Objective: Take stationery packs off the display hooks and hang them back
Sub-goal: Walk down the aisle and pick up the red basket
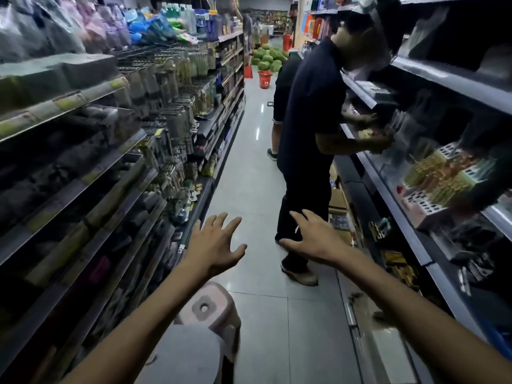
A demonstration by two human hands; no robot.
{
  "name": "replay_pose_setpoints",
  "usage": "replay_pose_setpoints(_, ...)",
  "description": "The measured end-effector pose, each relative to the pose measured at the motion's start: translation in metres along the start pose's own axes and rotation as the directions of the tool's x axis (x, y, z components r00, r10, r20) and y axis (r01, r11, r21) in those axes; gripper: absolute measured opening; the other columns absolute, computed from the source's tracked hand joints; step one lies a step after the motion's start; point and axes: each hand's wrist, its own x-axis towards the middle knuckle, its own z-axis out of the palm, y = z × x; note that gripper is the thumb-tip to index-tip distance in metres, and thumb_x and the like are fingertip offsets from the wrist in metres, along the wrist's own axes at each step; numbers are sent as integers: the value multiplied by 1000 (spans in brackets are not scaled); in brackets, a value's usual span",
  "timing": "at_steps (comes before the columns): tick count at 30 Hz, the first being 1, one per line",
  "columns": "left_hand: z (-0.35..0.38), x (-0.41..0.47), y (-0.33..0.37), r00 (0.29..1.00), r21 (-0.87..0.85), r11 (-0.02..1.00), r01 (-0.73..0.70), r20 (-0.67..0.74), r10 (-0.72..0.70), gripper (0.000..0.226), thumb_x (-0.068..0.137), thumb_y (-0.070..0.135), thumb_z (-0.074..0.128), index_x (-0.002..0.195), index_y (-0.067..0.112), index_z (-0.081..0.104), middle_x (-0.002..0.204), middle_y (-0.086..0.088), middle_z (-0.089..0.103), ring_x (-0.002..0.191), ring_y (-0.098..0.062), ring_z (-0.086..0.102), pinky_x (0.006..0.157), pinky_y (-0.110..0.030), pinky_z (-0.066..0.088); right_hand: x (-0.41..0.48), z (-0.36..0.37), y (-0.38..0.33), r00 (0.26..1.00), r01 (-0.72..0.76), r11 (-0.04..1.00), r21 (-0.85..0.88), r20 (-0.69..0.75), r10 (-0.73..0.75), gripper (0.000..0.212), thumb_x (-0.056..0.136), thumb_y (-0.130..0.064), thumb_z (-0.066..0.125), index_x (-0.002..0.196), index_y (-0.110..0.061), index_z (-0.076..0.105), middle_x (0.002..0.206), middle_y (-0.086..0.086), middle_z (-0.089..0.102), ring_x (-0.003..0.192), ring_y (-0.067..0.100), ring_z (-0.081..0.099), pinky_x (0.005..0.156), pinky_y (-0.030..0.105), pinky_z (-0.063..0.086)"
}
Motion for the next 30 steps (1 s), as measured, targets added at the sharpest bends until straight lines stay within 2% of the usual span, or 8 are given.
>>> replay_pose_setpoints(9, 9, 174, -49, 999, 21, 999, 50, 18, -51, 78, 84, 72, 34, 154, 37, 32, 151, -1, 49, 141, -26, 43, 115, -51, 34, 186, -15, 11, 996, 72, 997, -20, 53, -71, 88, 92, -68, 53, 162, -25, 21, 168, 12, 20, 155, 28, 19, 125, 45, 21)
replay_pose_setpoints(16, 40, 302, -72, 998, 24, 998, 61, 11, -61, 73, 90, 67, 46, 154, 34, 35, 149, -2, 51, 138, -28, 47, 113, -51, 37, 328, -15, 50, 992, 84, 996, -5, 92, -83, 85, 93, -64, 54, 161, -23, 23, 165, 15, 24, 152, 31, 24, 123, 47, 24)
replay_pose_setpoints(22, 62, 422, -85, 993, 49, 994, 96, 58, -98, 79, 83, 70, 37, 153, 34, 37, 148, -5, 52, 137, -29, 47, 111, -51, 38, 458, -18, 83, 987, 95, 993, 64, 126, -102, 82, 95, -59, 54, 161, -24, 21, 167, 14, 18, 154, 31, 21, 124, 48, 23)
replay_pose_setpoints(30, 70, 561, -105, 985, 59, 986, 156, 60, -160, 69, 91, 64, 53, 152, 34, 40, 143, -2, 53, 133, -28, 49, 108, -46, 40, 599, -34, 107, 976, 99, 987, 125, 180, -121, 78, 97, -53, 54, 161, -21, 23, 163, 14, 26, 151, 32, 26, 121, 46, 26)
